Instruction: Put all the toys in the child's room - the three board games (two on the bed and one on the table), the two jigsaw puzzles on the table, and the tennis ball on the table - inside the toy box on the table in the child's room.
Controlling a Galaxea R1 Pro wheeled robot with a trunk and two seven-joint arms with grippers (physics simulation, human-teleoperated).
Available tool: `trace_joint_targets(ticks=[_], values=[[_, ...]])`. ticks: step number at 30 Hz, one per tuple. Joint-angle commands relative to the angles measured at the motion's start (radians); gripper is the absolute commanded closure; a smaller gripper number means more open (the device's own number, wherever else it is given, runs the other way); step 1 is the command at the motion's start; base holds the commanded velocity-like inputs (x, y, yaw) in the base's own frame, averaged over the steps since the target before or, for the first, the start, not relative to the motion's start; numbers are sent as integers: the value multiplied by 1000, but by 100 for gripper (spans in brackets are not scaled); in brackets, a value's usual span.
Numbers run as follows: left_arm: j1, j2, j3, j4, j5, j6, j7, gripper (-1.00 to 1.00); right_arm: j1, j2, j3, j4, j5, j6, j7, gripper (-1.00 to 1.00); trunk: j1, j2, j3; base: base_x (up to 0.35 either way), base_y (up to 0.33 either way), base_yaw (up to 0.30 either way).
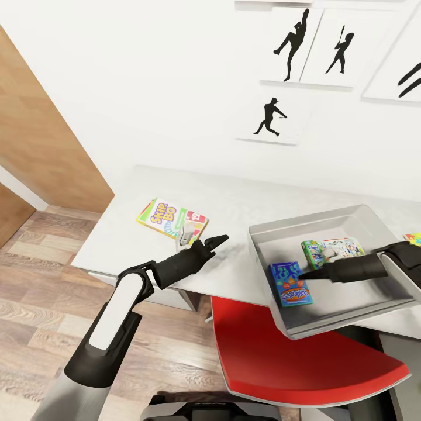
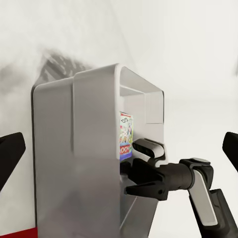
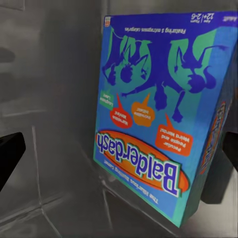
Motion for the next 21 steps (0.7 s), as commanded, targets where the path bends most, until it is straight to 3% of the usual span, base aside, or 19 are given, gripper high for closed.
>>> trace_joint_targets(ticks=[1, 7, 10, 13, 15, 21], values=[[-1, 0, 1, -1, 11, 2, 10, -100, -2, -5, -4, -1, -1, 3, 0, -100, 1, -2, -1, 0, 0, 0], [-1, 0, 1, -1, 11, 2, 10, -100, 0, -22, -52, -9, -2, 1, -17, -100, 1, -2, -1, 0, 0, 0], [-1, 1, 1, -1, 11, 2, 9, -100, 4, -34, -126, -21, -1, -1, -53, -100, 1, -2, -1, 0, 0, 0], [-1, 1, 1, -1, 11, 2, 9, -100, 6, -37, -152, -28, -1, -1, -68, -100, 1, -2, -1, 0, 0, 0], [-1, 1, 1, -1, 11, 2, 8, -100, 12, -41, -200, -48, -1, -2, -99, -100, 1, -2, -1, 0, 0, 0], [0, 1, 1, -1, 11, 1, 6, -100, 31, -45, -247, -84, -1, -3, -141, -100, 1, -2, -1, 0, 0, 0]])
